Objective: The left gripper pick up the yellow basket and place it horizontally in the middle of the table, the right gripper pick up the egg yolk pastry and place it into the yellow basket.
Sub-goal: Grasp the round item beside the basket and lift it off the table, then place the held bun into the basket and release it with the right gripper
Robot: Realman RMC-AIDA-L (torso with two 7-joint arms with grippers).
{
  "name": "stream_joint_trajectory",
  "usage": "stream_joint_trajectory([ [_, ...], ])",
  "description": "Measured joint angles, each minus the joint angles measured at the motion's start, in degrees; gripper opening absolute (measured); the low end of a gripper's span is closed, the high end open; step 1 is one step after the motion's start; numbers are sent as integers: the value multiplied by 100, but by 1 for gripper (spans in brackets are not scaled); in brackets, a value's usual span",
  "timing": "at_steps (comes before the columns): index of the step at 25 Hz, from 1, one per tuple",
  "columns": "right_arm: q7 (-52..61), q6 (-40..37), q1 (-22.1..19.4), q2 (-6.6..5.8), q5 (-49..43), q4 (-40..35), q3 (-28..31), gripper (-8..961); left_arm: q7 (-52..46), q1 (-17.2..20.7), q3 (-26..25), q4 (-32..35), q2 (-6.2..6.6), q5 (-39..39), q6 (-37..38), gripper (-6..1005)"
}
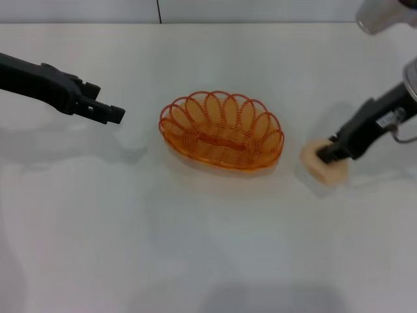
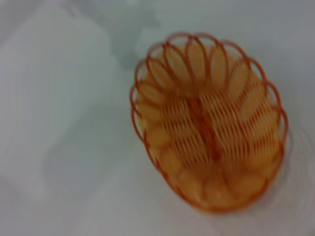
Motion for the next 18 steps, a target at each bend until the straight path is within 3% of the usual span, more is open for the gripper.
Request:
stream_joint_trajectory([
  [7,-13,310,376,12,266,112,-59,150,49,13,-1,0,7,4,-135,889],
  [18,-64,1217,870,12,579,519,-741,77,26,19,-1,0,-49,6,-275,889],
])
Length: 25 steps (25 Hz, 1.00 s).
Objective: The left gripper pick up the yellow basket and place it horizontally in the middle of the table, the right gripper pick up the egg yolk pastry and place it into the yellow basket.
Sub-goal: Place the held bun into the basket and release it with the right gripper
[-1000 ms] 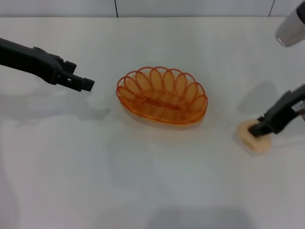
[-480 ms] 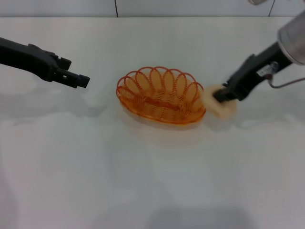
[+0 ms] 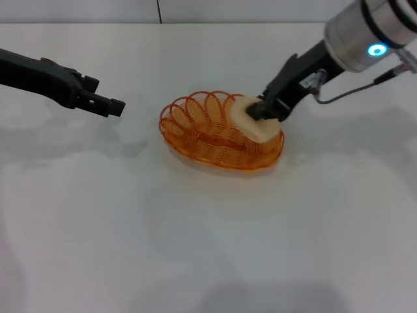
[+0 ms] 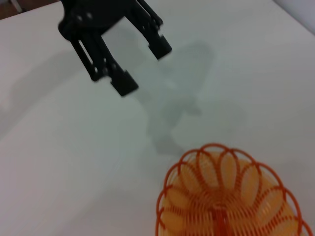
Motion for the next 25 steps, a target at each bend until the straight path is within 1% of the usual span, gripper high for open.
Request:
stream_joint_trajectory([
  [3,-9,301,70,0,53,146,-149,75,-13,-6,0,0,-15,-18,-3,889],
  [11,-125,968,74,3,233,225,-562,67,-40,-17,0,0,-63,-23,-13,888],
  [21,-176,1302,57,4,294,314,-758,64,-88,-16,1,0,-71,-13,-13,888],
  [25,-387,1369,38,-12,572,328,-780,61,-88,-5,0,0,-68,-11,-21,888],
])
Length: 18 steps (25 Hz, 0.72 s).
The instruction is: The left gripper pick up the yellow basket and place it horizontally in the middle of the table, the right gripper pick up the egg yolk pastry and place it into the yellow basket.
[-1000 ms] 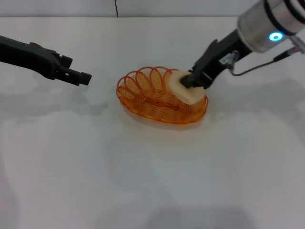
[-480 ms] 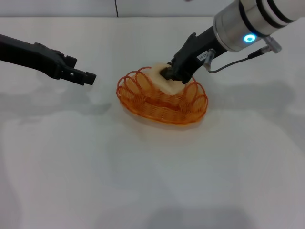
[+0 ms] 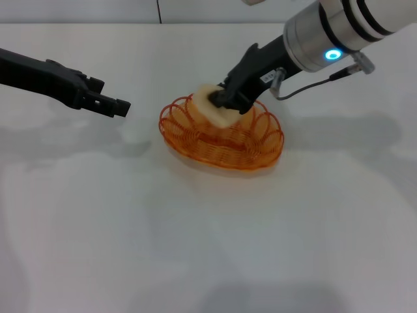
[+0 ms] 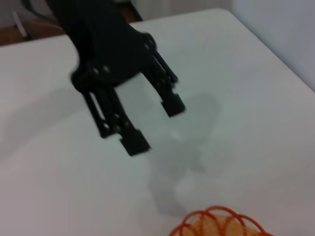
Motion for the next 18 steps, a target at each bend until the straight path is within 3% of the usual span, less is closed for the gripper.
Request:
stream_joint_trajectory([
  [3,-129,0,-7,-9,157,23,17,58,0,5,0,0,1,2,-27,888],
  [14,-137,36,-183,-23,152,-65,93,457,2,9,0,0,1,15,-56,888],
  [18,-136,-3,-421,-42,108,-286,288,505,6,33,0,0,21,16,-69,888],
])
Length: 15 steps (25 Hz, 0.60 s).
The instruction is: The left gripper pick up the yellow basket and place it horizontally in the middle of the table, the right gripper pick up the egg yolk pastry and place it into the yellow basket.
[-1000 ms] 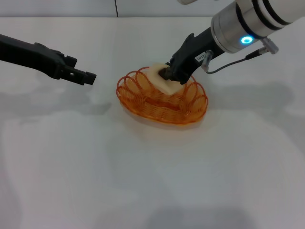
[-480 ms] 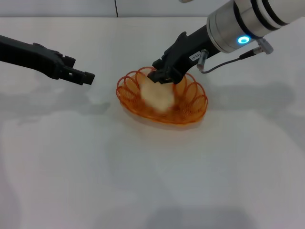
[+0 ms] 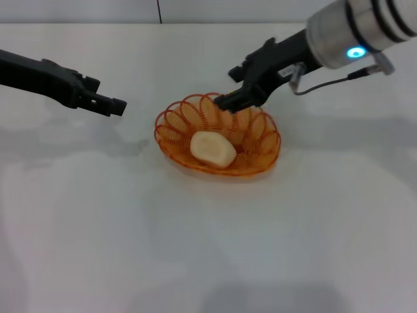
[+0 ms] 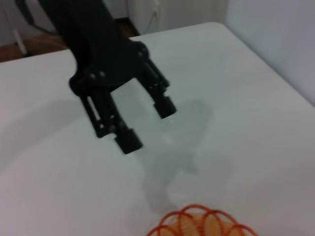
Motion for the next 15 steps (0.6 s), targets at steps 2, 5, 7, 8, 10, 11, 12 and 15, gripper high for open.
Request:
stream_joint_trajectory([
  [2,0,-45,-209,-1,-1,-177,212,529,10,7,1,0,0,0,-13,888],
  [5,0,-189,-563,-10,-5,-432,552,565,20,10,-1,0,-8,0,-39,888],
  [7,-14,-345,-782,-21,-7,-560,765,589,22,16,0,0,0,0,-39,888],
  [8,-49,-449,-887,-29,-6,-624,872,588,24,22,1,1,8,-1,-34,888],
  [10,-197,-705,-1119,-43,1,-750,1148,586,28,77,1,23,26,-1,-24,888],
  [11,-288,-825,-1218,-44,18,-798,1301,585,31,96,0,36,26,-2,-23,888],
  [12,-367,-913,-1312,-42,35,-842,1450,584,33,123,0,56,29,-2,-22,888],
  [15,-590,-1020,-1634,-33,227,-920,1839,581,47,238,0,175,29,-34,-17,888],
])
